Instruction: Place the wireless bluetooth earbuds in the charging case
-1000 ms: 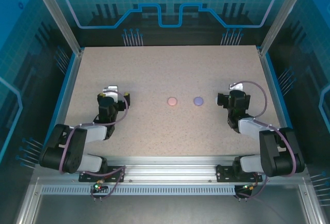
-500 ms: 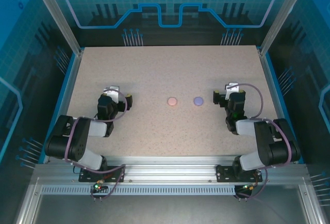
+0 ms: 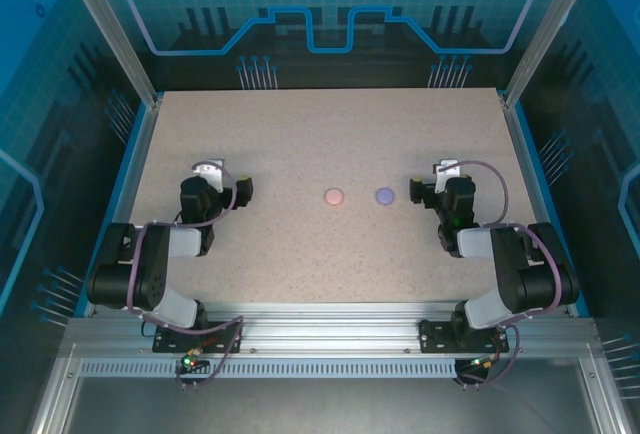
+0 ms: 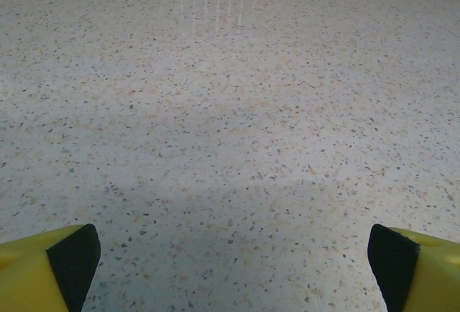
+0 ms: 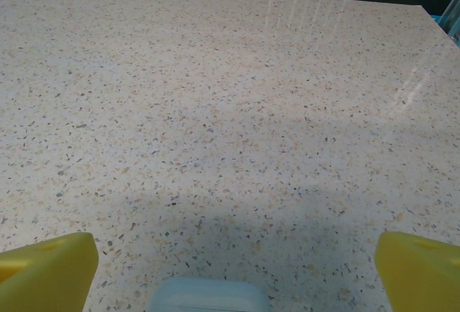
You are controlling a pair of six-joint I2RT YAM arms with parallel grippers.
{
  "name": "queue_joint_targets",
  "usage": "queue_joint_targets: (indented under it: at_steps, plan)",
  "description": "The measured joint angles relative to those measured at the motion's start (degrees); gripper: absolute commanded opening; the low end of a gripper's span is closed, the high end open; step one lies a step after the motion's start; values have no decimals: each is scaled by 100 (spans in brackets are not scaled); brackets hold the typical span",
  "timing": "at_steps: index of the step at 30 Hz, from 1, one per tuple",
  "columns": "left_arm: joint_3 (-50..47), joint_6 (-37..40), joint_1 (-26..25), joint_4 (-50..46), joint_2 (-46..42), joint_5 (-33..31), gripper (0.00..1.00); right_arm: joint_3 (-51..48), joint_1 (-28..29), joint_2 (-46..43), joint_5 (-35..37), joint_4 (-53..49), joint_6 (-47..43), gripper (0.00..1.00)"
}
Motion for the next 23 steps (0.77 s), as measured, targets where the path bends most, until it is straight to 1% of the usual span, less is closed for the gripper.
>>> queue_joint_targets:
  at_steps: [23]
  plan:
    - [22, -103, 7, -92, 22, 2, 99, 2, 0, 0, -22, -2, 0, 100]
